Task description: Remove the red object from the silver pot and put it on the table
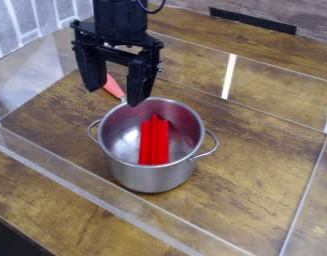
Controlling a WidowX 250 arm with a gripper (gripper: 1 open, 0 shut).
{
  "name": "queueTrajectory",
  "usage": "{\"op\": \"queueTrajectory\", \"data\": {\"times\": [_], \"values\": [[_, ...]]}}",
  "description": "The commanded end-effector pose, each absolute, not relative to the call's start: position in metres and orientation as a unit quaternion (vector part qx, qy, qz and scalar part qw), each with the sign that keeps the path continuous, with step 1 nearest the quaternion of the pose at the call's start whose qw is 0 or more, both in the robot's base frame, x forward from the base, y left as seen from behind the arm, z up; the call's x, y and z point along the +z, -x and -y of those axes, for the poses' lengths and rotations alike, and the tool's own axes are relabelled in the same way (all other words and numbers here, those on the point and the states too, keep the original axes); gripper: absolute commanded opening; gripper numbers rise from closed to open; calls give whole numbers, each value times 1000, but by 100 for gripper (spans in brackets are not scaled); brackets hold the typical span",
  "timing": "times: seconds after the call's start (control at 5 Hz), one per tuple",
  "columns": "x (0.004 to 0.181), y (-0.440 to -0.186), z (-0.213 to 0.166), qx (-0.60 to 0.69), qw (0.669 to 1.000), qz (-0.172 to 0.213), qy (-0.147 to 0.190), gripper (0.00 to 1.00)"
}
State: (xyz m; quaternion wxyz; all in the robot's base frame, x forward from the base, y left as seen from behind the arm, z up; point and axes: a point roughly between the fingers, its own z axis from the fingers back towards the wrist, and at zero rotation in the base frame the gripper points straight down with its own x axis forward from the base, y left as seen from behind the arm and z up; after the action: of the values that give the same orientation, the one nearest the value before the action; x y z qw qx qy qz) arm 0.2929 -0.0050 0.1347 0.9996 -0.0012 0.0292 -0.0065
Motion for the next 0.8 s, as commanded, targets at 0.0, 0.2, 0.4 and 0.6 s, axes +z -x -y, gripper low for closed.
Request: {"op": "queueTrajectory", "data": {"times": [0.0, 0.2, 0.4, 0.6], "values": [[124, -295, 8, -7, 999, -33, 5, 100], [114, -301, 14, -7, 1000, -29, 9, 100], [103, -309, 21, -11, 1000, -23, 13, 100], [92, -313, 27, -13, 1000, -19, 16, 100]]}}
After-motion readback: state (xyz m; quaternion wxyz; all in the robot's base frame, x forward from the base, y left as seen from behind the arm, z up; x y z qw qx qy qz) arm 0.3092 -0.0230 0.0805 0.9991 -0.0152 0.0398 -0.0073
